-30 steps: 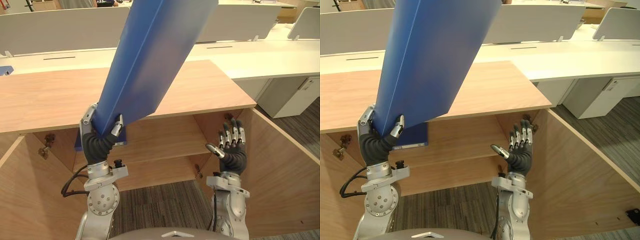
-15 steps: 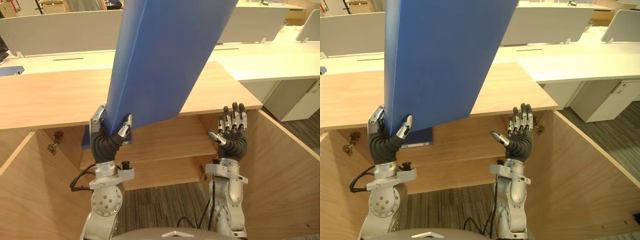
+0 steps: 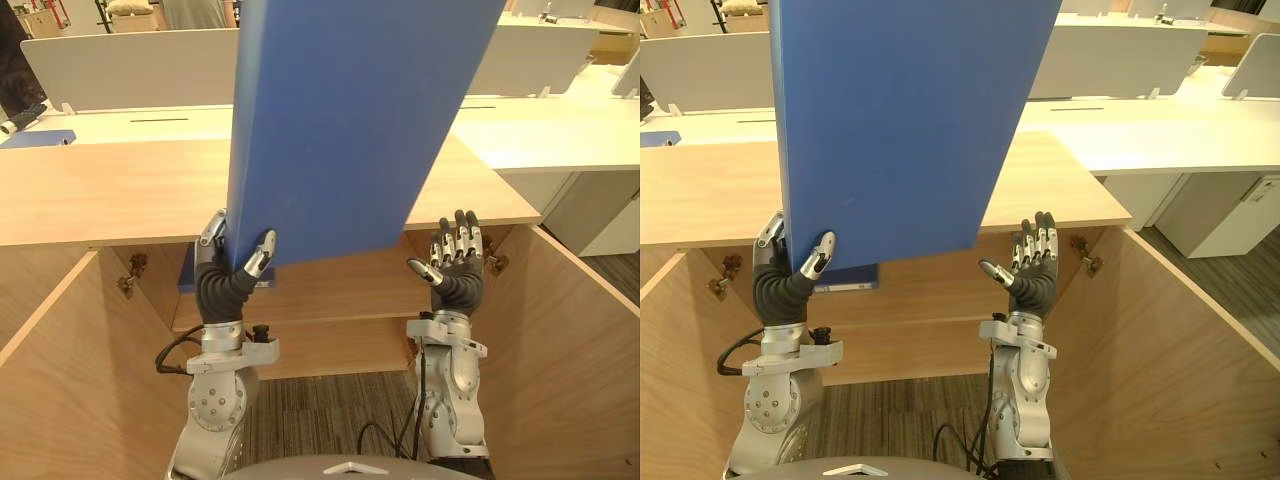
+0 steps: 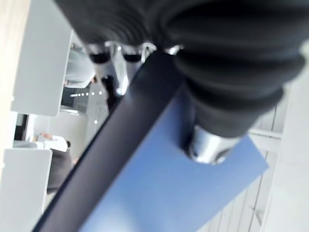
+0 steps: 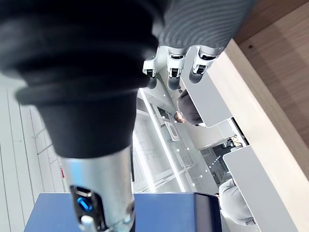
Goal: Walk over to the cabinet, pick up the folder, carry it to the office cabinet, place the folder inside the office cabinet, then close the office cabinet door
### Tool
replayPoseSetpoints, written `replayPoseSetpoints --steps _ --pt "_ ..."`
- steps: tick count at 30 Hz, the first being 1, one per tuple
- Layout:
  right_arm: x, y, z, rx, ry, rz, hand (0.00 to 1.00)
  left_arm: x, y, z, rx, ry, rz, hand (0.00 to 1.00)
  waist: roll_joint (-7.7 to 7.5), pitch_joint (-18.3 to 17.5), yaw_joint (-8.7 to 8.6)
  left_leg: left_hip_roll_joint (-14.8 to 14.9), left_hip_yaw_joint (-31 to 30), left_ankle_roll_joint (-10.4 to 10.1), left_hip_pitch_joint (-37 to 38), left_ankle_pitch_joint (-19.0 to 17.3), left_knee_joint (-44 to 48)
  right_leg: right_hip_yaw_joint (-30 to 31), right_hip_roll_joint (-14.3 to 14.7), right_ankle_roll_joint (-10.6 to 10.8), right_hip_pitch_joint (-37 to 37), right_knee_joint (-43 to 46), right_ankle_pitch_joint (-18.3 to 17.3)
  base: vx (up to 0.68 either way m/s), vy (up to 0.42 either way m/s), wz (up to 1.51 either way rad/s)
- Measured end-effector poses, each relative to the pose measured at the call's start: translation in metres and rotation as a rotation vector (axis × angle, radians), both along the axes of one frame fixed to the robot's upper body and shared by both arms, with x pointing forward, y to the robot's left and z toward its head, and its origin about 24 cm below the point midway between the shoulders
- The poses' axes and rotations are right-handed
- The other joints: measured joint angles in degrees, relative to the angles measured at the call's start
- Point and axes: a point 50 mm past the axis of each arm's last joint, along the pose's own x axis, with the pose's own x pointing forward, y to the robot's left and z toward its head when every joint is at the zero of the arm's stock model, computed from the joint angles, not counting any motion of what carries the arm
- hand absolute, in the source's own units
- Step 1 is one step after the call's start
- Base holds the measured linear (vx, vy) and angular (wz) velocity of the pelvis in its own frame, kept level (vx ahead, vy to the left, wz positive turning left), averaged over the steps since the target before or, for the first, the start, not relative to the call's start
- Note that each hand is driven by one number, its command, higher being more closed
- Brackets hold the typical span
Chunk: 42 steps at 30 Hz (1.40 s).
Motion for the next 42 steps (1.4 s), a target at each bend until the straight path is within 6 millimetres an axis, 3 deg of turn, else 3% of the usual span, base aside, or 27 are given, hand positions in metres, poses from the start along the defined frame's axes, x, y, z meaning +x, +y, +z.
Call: replayPoseSetpoints --steps 7,26,34,35,42 --pt "0.006 0.002 -0.003 -0.007 0.023 0.015 0.0 0.002 -0.006 -0.007 -0.026 0.025 -0.072 1.0 -0.97 -0.62 0.32 -0.3 -0.12 0.16 -0.1 0.11 0.0 -0.06 -0.28 0.2 0.0 0.01 0.13 0.0 0.0 0.0" --pt "0.021 0.004 0.021 -0.104 -0.077 0.079 0.0 0.004 -0.009 -0.019 0.018 0.064 -0.14 1.0 -1.9 -0.25 1.1 -0.5 -1.34 0.4 -1.2 1.1 -0.01 -1.24 -0.52 0.02 -0.53 0.15 0.26 0.0 -0.002 0.03" --pt "0.022 0.001 0.022 -0.163 -0.078 0.109 0.0 0.006 -0.013 -0.034 0.084 0.117 -0.183 1.0 -2.24 -0.11 1.39 -0.47 -1.27 0.08 -1.21 0.97 -0.02 -1.19 -0.54 -0.08 -0.61 0.24 0.33 0.0 0.0 0.0" --pt "0.022 0.0 0.023 -0.179 -0.078 0.114 1.0 0.005 -0.013 -0.034 0.089 0.116 -0.187 1.0 -2.24 -0.11 1.4 -0.46 -1.27 0.08 -1.21 0.96 -0.02 -1.18 -0.54 -0.09 -0.61 0.24 0.34 0.0 0.0 0.0" --pt "0.024 0.0 0.02 -0.243 -0.062 0.17 1.0 0.005 -0.008 -0.037 0.145 0.119 -0.178 1.0 -2.34 -0.19 1.36 -0.45 -1.18 0.08 -1.21 0.97 -0.02 -1.09 -0.51 -0.12 -0.66 0.22 0.37 0.0 0.0 0.0"
